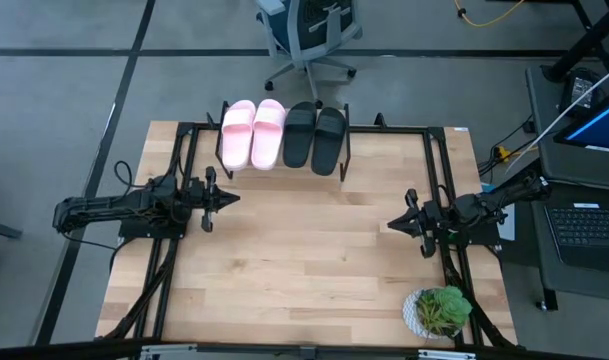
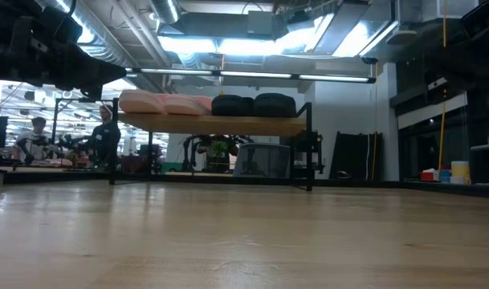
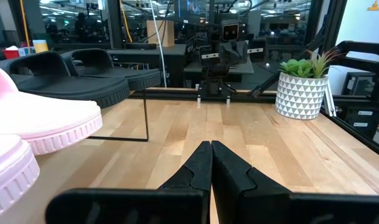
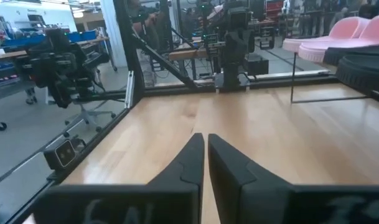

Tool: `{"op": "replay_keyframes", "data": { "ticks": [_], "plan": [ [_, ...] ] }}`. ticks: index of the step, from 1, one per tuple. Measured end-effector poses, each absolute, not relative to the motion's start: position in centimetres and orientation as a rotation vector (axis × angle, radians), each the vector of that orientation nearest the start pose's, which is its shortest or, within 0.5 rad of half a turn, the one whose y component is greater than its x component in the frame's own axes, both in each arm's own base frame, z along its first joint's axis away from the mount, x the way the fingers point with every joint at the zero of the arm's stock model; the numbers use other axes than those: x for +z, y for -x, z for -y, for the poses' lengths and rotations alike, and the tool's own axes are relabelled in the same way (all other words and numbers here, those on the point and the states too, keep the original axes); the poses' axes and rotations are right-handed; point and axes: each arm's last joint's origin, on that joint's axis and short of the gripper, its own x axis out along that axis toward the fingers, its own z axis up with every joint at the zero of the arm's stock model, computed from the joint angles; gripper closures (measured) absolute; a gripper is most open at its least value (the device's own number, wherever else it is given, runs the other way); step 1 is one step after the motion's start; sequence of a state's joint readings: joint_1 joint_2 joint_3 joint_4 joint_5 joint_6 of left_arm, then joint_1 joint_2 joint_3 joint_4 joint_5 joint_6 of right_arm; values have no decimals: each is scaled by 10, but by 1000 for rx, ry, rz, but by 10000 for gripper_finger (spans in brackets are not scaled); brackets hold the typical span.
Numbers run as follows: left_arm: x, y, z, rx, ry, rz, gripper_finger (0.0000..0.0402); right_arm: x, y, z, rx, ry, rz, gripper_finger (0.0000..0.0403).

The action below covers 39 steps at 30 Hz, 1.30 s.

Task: Pick and place slides into the shelf
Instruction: Return to Home Position

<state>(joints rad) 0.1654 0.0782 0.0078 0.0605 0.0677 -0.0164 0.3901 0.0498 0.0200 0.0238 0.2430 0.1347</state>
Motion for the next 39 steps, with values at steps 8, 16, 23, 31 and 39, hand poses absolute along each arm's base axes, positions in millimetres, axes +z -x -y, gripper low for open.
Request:
{"op": "replay_keyframes", "data": {
  "ticks": [8,16,23,31,39],
  "plan": [
    [166,-101,-15,98,17,-9,401,169,-94,-31,147,-65,-11,379],
    [166,-101,-15,98,17,-9,401,169,-94,-31,149,-20,-8,379],
    [166,-101,-15,97,17,-9,401,173,-93,-25,141,85,52,379],
    [166,-101,-15,97,17,-9,401,168,-96,-13,135,115,35,379],
    [166,-101,-15,98,17,-9,401,168,-97,-1,20,152,28,379]
  ]
}}
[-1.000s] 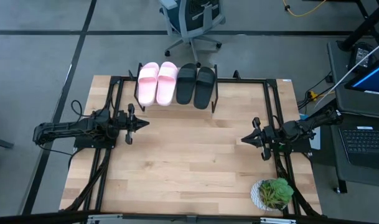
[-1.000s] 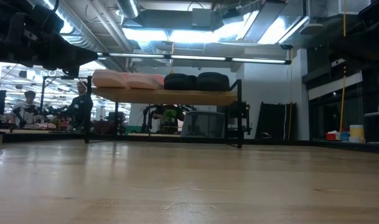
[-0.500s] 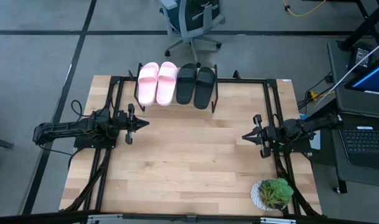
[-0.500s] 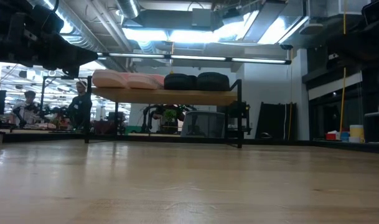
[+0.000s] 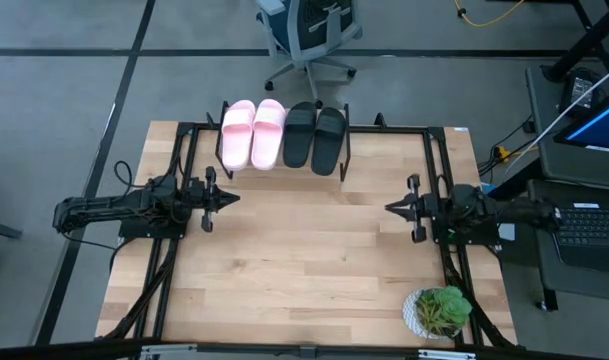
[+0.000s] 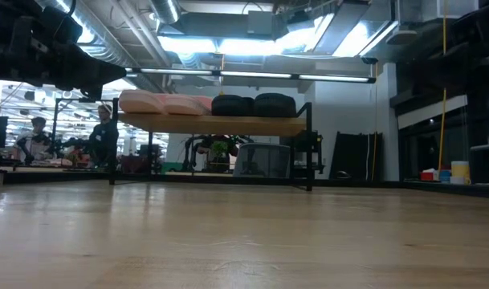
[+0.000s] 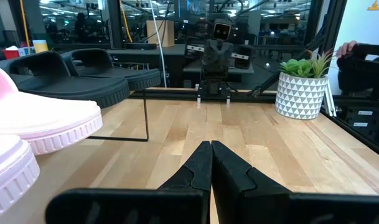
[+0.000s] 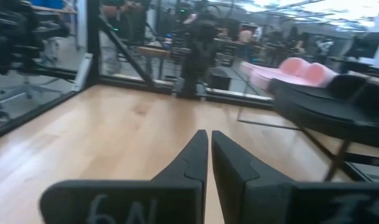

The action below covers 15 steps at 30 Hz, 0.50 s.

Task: Pick and place slides into the shelf
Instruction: Return to Home Position

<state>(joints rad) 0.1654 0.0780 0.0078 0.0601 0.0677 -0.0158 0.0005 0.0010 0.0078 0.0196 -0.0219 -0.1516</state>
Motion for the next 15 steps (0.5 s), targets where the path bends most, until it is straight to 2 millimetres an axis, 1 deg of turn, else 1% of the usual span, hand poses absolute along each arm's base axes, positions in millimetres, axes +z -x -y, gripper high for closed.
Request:
{"op": "replay_keyframes", "data": {
  "ticks": [5,9,15],
  "plan": [
    [166,-101,-15,98,17,-9,401,168,-97,5,-38,160,24,379],
    [166,-101,-15,98,17,-9,401,168,-97,7,-48,152,23,379],
    [166,-101,-15,97,17,-9,401,168,-97,7,-36,15,30,379]
  ]
}}
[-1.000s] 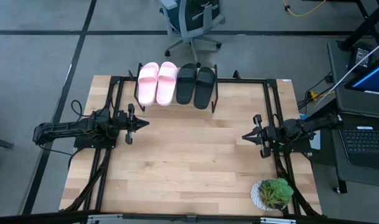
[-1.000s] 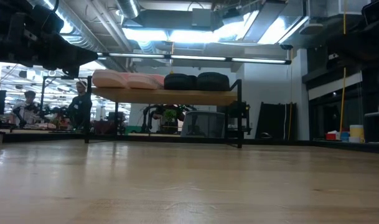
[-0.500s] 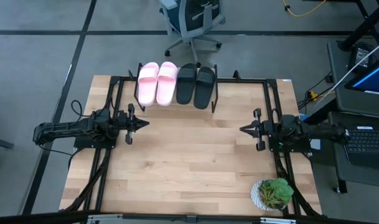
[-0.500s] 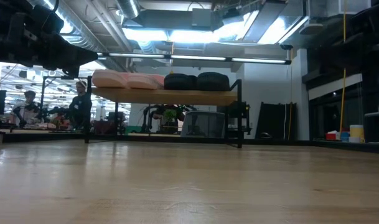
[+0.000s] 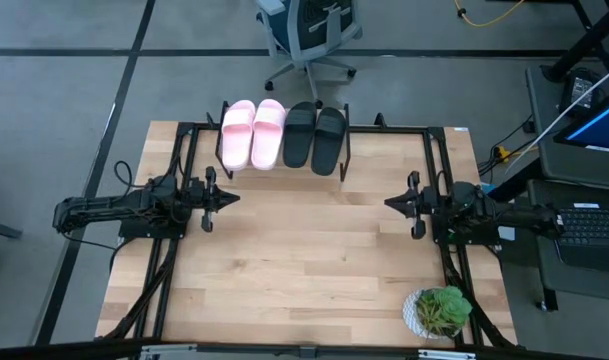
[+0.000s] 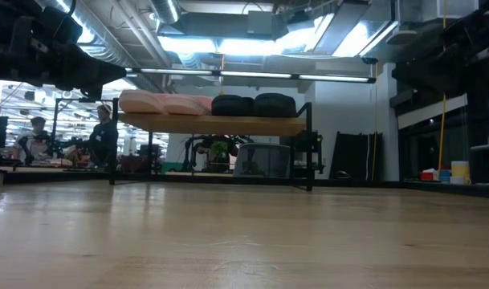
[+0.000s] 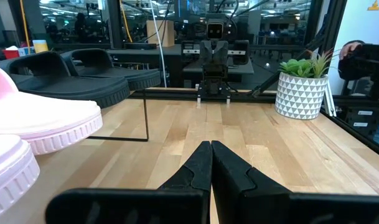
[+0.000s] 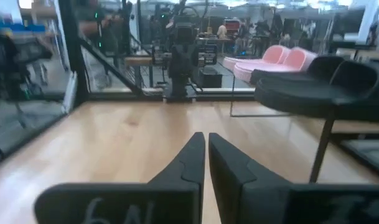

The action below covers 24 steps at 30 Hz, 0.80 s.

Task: Pick and place slides into the shelf
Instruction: Return to Home Position

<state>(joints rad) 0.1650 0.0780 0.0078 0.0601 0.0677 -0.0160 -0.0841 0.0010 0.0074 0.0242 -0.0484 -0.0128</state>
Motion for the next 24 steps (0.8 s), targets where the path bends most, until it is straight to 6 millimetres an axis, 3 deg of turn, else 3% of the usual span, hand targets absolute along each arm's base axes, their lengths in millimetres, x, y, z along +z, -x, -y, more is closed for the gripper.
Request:
{"op": "replay_keyframes", "data": {
  "ticks": [5,24],
  "plan": [
    [166,-101,-15,98,17,-9,401,168,-97,7,-34,-101,32,379],
    [166,-101,-15,98,17,-9,401,168,-97,7,-36,-96,31,379]
  ]
}}
